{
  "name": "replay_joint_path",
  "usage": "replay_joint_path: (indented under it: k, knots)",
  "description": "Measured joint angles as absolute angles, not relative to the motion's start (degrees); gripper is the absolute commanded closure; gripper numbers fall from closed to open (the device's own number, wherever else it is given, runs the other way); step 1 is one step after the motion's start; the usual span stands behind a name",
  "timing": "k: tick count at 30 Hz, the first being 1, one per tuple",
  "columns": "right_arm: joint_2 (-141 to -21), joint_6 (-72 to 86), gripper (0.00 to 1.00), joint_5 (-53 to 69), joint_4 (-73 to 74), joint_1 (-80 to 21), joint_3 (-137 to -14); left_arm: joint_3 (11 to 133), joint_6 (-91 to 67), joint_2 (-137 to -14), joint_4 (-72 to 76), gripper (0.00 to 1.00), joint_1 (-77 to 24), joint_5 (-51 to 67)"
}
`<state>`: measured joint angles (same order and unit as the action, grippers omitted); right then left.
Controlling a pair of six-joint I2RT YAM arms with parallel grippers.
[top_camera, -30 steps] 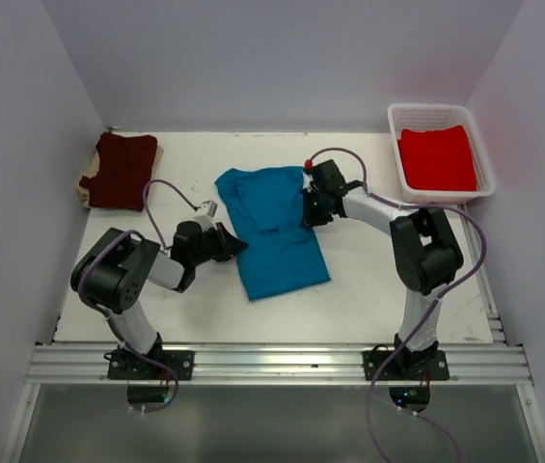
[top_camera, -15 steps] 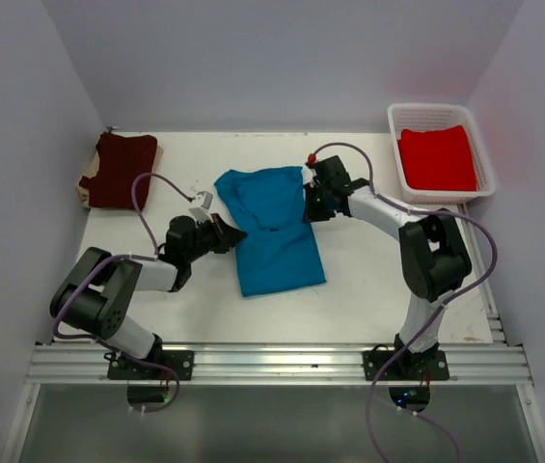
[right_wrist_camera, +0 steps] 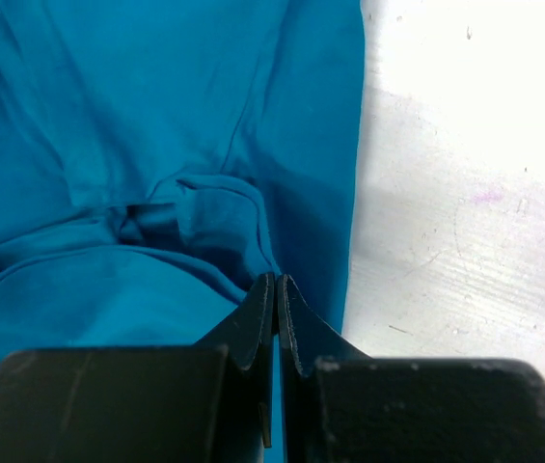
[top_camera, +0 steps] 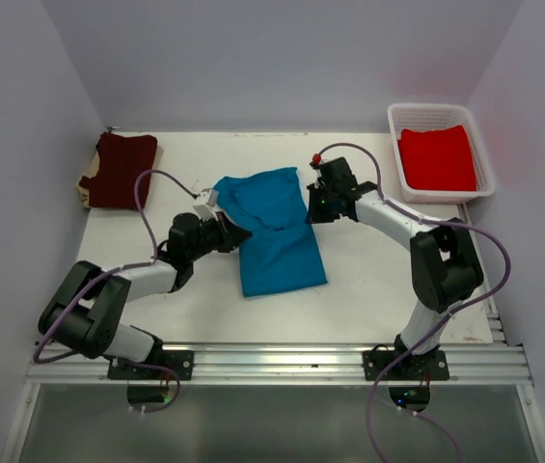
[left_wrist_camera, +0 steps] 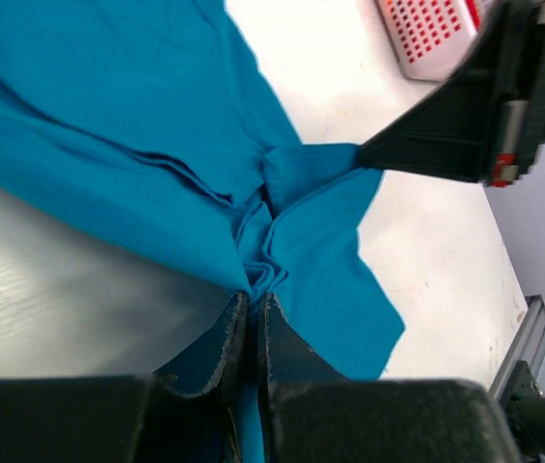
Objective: Fold and stack the t-shirts
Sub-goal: Fold the folded rectangular tshirt in 1/3 of the way
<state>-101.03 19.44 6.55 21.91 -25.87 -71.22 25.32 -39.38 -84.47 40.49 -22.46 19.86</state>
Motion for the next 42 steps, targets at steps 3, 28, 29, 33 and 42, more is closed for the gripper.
replay_joint_path:
  k: [3, 28, 29, 33, 42]
  knots:
    - [-101.0, 19.4, 1.0, 6.5, 21.9, -25.9, -70.8, 26.9, -39.3, -79.7, 35.2, 0.99, -24.3, 17.5]
    - [-106.7, 19.4, 1.0, 7.0, 21.6, -25.7, -72.8, 30.9, -40.0, -95.9, 31.4, 0.96, -27.4, 6.8]
    - [-107.0, 19.4, 1.0, 7.0, 21.5, -25.7, -72.8, 30.9, -40.1, -96.6, 32.8, 0.97, -27.4, 7.3]
    - [-107.6, 19.4, 1.0, 7.0, 21.7, -25.6, -72.8, 29.8, -41.8, -97.8, 36.6, 1.0, -27.3, 8.8]
    - [-107.6, 19.5, 1.0, 6.6, 21.9, -25.5, -72.3, 22.7, -48.0, -92.0, 37.0, 1.0, -31.5, 10.2]
